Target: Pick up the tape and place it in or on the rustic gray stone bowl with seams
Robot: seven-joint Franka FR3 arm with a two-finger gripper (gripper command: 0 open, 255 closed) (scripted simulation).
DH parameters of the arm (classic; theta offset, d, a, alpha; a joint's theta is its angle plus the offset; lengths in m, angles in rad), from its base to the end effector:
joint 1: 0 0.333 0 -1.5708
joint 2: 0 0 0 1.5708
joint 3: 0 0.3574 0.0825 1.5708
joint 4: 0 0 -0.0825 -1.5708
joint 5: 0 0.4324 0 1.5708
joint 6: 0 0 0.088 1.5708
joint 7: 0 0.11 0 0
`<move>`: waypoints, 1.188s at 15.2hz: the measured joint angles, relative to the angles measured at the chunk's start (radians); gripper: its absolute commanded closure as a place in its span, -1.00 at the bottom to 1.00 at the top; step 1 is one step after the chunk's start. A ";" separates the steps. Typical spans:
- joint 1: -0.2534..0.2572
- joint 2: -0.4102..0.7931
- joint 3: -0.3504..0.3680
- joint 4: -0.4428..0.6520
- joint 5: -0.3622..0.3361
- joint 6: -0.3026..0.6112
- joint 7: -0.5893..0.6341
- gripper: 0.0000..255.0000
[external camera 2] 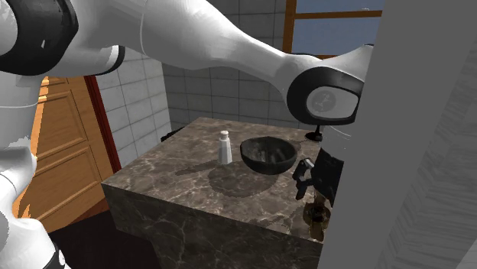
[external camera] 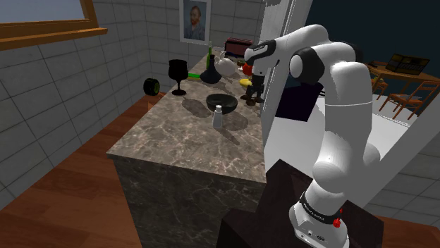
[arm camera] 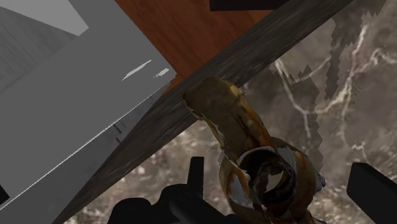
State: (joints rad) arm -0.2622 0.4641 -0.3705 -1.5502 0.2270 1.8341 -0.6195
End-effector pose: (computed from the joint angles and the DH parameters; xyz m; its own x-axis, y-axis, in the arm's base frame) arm 0.6172 -0.3831 0.3986 0.9939 -0.0588 -0.0931 -0.0700 -0.9901 -0.1219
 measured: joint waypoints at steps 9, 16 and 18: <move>0.000 0.000 0.000 0.000 0.000 0.001 0.000 1.00; 0.000 -0.005 -0.001 0.007 -0.002 -0.011 0.001 1.00; 0.001 -0.010 -0.002 0.025 -0.005 -0.034 0.006 1.00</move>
State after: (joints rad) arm -0.2616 0.4538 -0.3725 -1.5255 0.2221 1.8005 -0.6131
